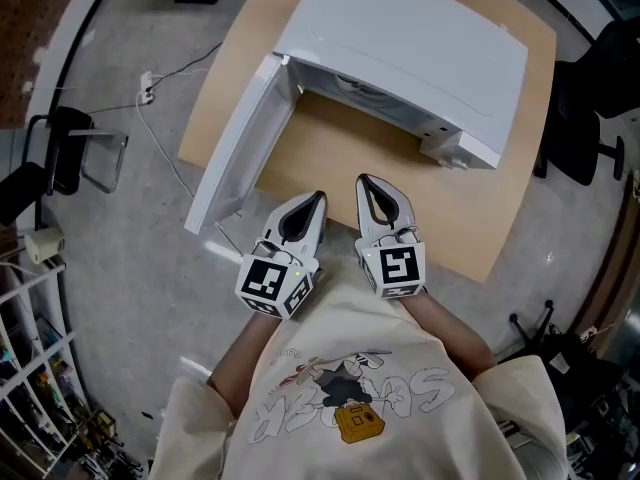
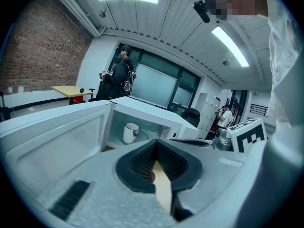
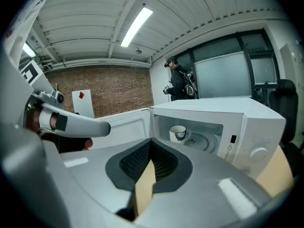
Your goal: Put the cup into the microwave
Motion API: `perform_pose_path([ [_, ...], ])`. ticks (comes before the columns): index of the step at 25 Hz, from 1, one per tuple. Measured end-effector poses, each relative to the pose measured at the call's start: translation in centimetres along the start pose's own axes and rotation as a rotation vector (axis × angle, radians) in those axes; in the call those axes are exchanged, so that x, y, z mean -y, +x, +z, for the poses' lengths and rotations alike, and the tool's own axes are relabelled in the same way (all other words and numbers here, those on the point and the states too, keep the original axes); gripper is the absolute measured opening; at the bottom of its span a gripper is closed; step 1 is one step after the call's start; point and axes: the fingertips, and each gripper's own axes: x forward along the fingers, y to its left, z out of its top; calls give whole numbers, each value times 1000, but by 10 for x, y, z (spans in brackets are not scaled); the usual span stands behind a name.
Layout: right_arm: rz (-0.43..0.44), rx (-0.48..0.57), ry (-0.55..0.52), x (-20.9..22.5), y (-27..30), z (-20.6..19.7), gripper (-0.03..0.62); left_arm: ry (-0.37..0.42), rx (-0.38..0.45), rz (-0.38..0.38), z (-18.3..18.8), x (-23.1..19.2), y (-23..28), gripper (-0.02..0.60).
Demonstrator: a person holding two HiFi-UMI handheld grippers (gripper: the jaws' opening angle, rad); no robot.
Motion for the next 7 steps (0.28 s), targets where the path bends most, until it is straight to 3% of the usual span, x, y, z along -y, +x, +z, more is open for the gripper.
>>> perform_pose_path([
  [7, -1, -30, 5, 7, -12, -5, 5, -7, 3, -11, 2, 10, 4, 5],
])
